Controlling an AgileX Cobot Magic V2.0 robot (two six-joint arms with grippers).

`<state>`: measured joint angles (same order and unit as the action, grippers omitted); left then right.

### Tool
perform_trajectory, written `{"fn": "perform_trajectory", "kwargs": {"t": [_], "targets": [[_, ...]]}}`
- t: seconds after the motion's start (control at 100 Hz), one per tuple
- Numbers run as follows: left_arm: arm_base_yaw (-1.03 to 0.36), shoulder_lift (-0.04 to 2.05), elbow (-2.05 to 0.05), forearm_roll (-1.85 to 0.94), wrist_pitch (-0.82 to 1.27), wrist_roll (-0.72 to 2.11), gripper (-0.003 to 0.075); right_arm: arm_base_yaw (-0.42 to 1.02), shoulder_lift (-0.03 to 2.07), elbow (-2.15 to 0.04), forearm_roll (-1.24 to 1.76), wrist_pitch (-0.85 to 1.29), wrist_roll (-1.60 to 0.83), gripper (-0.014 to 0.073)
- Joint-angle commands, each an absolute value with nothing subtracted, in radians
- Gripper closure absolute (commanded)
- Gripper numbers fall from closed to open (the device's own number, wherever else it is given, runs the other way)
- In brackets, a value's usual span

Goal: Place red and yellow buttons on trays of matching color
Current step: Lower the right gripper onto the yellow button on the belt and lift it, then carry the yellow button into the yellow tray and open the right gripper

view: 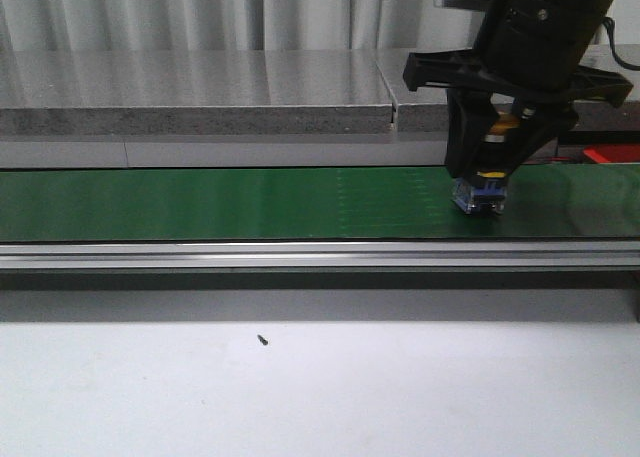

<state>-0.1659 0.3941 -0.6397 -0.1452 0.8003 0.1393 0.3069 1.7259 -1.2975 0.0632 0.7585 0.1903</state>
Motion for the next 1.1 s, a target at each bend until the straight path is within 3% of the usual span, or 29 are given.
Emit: {"fn": "perform_trajectory", "kwargs": {"t": [0.0,0.26,0.6,1.09], "targets": [[-0.174,0.402,-0.666,-0.163,0.731,0.138,0.0739,0.299,1.619,-1.289,0.058,0.710,0.190,0.0358],[-0.174,0.402,-0.666,-0.163,0.731,0.138,0.0739,0.231,1.435,-1.129,0.018,0.710,0.190,0.0358],[-0.174,0.402,-0.666,-0.163,0.731,0.138,0.0739,-0.011,1.202,-0.931,-0.036,0.749,0.190,0.0358],[-0.174,0.402,-0.666,-0.163,0.731,0.138,0.0739,-0.386,1.189,-0.786,-0.058,0.630,0.245,0.0358]]}}
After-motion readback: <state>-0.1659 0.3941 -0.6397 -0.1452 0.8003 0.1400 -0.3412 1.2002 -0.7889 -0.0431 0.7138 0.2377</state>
